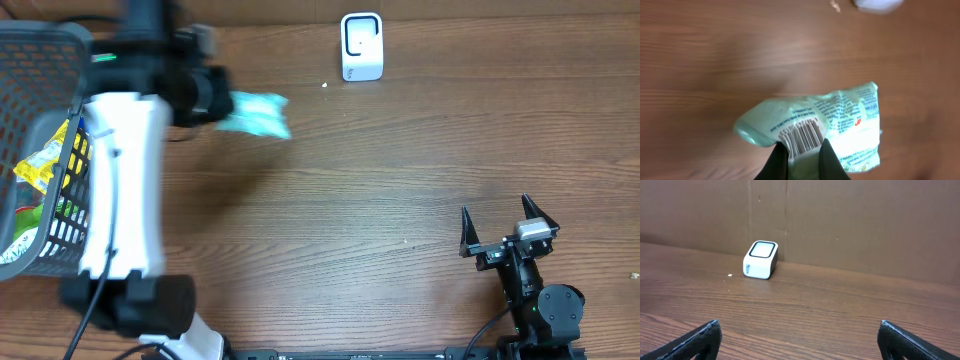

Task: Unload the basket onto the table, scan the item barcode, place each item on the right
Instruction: 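Carry the green packet to the table center and release it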

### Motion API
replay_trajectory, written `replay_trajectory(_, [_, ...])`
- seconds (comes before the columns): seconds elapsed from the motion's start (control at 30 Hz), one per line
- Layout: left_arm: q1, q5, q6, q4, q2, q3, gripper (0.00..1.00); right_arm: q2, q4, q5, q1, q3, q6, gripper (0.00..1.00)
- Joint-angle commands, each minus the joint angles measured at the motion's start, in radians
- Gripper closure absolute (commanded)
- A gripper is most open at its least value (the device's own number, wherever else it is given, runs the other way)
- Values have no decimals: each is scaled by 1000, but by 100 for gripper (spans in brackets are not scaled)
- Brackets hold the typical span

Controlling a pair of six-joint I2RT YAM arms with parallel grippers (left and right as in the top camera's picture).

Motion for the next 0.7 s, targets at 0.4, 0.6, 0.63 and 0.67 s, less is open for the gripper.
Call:
replay_trajectory(0.4, [-301, 32, 10, 318, 360, -142, 88, -12, 5, -5, 5, -11, 3, 0])
replay_trajectory(0.6, [-296, 7, 7, 273, 352, -113, 32, -12, 5, -5, 5, -11, 3, 0])
replay_trajectory(0.63, [-292, -2, 3, 254, 343, -90, 32, -12, 5, -5, 5, -11, 3, 0])
replay_trajectory(0.67, [-286, -9, 3, 227, 330, -59, 31, -12, 5, -5, 5, -11, 3, 0])
